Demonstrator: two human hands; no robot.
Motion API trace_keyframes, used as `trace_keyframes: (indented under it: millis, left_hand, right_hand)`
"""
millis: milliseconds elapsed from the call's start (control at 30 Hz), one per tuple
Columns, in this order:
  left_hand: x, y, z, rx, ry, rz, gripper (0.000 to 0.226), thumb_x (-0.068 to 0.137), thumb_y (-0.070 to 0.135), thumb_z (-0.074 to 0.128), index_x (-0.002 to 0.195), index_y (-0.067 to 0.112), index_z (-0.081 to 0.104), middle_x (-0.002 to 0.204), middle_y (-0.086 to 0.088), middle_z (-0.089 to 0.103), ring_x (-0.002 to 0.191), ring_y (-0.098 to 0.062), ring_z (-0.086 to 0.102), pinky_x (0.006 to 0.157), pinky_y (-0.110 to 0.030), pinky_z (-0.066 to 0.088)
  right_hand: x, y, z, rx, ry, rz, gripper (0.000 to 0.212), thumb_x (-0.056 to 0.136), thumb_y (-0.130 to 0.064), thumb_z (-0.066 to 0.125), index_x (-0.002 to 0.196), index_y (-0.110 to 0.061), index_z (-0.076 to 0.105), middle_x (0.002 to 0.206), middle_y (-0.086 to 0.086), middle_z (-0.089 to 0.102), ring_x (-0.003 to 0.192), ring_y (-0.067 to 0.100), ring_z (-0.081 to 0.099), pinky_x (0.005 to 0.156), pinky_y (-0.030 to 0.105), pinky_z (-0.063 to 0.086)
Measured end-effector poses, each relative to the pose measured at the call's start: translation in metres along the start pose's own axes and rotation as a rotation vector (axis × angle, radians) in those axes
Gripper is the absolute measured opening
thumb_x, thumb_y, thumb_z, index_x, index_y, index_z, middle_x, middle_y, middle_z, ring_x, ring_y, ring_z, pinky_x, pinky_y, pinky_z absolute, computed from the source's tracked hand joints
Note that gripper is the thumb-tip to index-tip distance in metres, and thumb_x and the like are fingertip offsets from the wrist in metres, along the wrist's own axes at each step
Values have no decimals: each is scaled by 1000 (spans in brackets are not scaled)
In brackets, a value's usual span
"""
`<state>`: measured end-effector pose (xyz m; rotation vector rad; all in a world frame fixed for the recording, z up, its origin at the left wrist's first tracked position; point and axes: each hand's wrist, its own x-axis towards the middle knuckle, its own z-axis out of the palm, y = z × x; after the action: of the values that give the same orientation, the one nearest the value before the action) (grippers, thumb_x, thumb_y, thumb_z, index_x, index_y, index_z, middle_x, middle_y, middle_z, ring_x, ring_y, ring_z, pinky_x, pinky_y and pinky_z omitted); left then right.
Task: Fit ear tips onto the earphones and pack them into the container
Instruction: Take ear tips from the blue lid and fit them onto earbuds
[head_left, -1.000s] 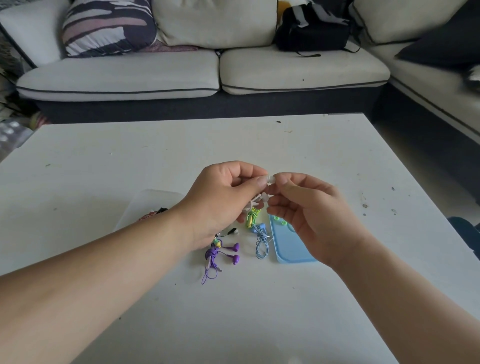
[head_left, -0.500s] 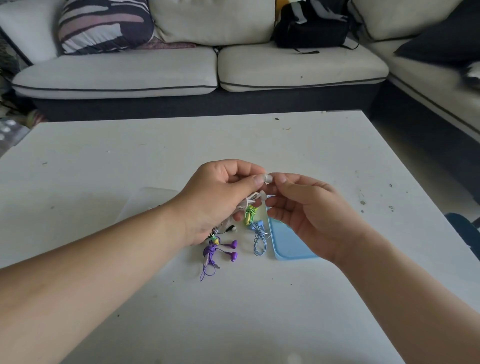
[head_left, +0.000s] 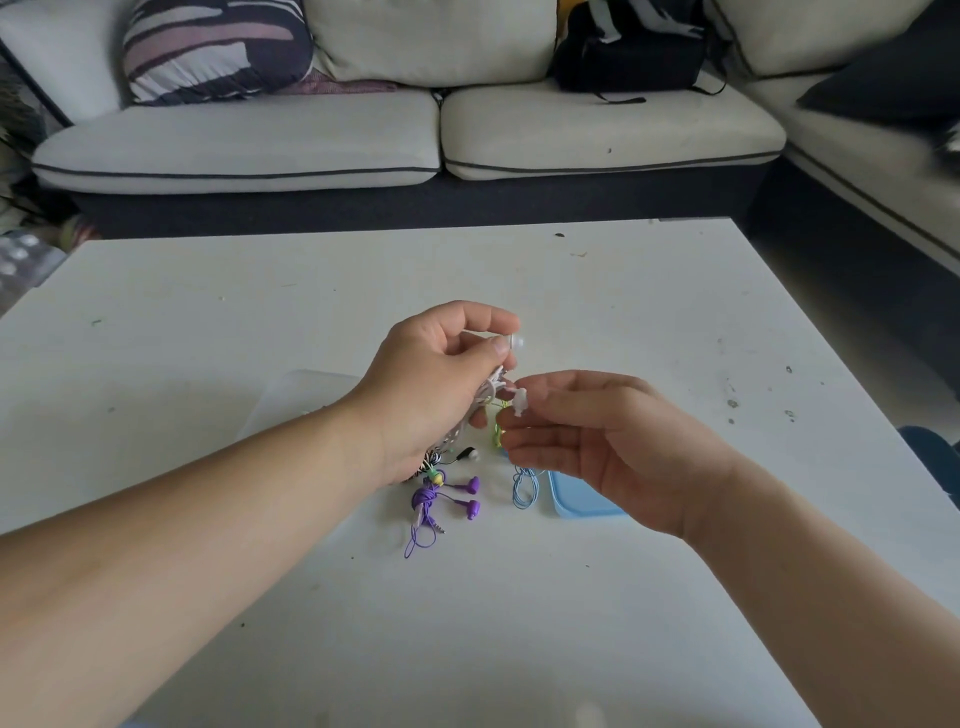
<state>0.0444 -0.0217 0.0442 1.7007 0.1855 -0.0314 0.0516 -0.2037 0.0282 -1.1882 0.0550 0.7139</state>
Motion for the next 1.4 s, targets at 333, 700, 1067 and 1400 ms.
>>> trace_keyframes:
  millis: [333,700,1067,1400]
  left_hand:
    - [-1,-1,3,130,8,-32,46,97,-3,47,84,24,81,93,-5,75,72,-15,65,57,-26,55]
    - [-1,-1,8,192,-103,-77,13,96,32,71,91,23,80,74,0,74,51,-10,57,40,-20,39]
    - [8,-13,11,285,-74,-100,13,96,33,72,91,23,78,82,-6,76,50,-13,51,50,-23,46]
    - [12,-24,-2,319,-40,-97,15,95,36,72,89,24,78,76,1,76,51,-5,53,53,-19,47]
  right_hand:
    - [3,3,0,36,155,-155,17,93,-5,70,106,6,71,90,18,71,77,24,70,70,31,61]
    - [2,-8,-9,-86,233,-183,18,93,-12,72,101,5,73,86,18,75,73,26,72,65,32,61]
    - [70,25,-56,-1061,566,-217,11,89,-13,65,81,-13,74,74,2,72,67,24,67,58,27,51]
    - [96,25,-72,-1087,637,-173,16,88,-8,57,74,-8,65,61,2,57,52,16,46,49,23,35]
